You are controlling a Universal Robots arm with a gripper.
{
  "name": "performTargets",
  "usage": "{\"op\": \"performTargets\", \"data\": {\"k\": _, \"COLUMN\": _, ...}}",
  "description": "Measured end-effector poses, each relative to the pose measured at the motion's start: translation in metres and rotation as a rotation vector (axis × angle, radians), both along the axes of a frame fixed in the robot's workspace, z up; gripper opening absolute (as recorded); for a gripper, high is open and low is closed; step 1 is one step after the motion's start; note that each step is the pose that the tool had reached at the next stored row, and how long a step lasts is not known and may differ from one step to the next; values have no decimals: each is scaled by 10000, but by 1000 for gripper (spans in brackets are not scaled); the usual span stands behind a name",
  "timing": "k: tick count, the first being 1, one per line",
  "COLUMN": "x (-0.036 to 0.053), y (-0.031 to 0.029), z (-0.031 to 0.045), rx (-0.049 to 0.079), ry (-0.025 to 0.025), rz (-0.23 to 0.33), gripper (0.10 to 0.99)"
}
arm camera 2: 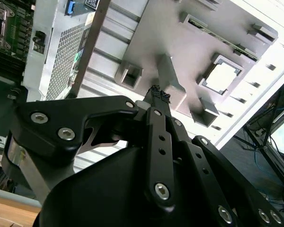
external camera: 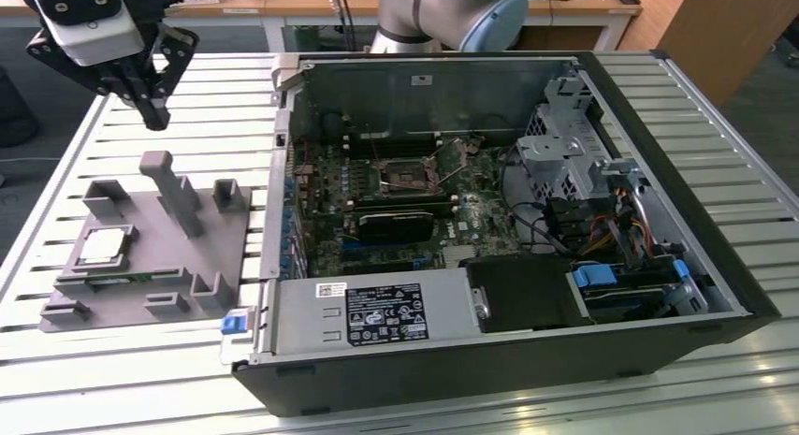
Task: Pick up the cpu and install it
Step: 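Reach for the cpu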
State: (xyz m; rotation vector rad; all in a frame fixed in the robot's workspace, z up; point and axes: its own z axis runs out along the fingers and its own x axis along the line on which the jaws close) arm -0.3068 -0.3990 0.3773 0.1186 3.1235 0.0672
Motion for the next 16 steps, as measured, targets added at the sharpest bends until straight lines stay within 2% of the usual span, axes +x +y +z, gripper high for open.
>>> {"op": "performTargets", "data": {"k": 7, "x": -193, "y": 0, "z": -6, "rx": 0, "ry": 0, "rz": -1, "gripper": 106}}
{"op": "performTargets", "data": {"k": 16, "x": -485, "y": 0, "z": -12, "rx": 0, "ry": 0, "rz": -1, "gripper": 106}}
